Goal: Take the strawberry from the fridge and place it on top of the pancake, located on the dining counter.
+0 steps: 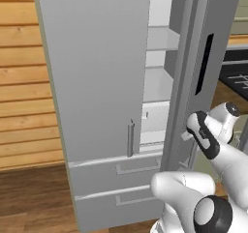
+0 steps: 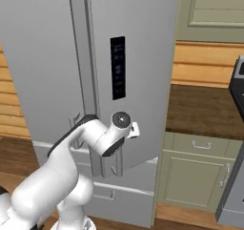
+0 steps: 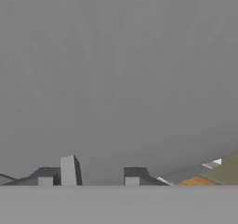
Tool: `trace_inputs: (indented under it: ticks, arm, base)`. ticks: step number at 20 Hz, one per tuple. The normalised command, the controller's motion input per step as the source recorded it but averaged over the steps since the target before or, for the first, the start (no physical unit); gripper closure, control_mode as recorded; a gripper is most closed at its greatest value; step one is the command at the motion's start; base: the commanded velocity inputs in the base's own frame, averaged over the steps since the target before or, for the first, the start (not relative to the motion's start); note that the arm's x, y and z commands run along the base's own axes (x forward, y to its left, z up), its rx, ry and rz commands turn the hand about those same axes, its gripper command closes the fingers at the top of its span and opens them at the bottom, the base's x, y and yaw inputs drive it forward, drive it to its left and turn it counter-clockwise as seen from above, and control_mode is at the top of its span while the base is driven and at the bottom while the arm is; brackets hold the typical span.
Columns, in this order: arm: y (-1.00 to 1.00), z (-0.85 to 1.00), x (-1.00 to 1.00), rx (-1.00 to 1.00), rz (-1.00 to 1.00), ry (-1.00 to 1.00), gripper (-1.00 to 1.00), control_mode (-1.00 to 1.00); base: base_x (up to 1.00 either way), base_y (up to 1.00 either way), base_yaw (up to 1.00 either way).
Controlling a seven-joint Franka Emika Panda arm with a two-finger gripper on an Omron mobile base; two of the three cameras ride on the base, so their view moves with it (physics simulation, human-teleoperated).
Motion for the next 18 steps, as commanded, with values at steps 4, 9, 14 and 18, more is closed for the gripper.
trace_inputs:
  ticks: [4, 9, 14, 18]
  arm:
    - [-0.26, 1.00, -0.27, 0.03, 0.10, 0.01, -1.00, -1.00]
    - [0.02, 1.00, -0.72, 0.00, 0.01, 0.01, -1.00, -1.00]
    - [0.55, 0.91, -0.84, -0.20, -0.11, -0.01, -1.00, -1.00]
    - [0.82, 0.72, -0.83, -0.34, -0.18, -0.05, -1.00, -1.00]
  base:
    - [0.00, 0.00, 0.00]
    - [0.00, 0.00, 0.00]
    - [0.00, 0.00, 0.00]
    - [0.00, 0.00, 0.00]
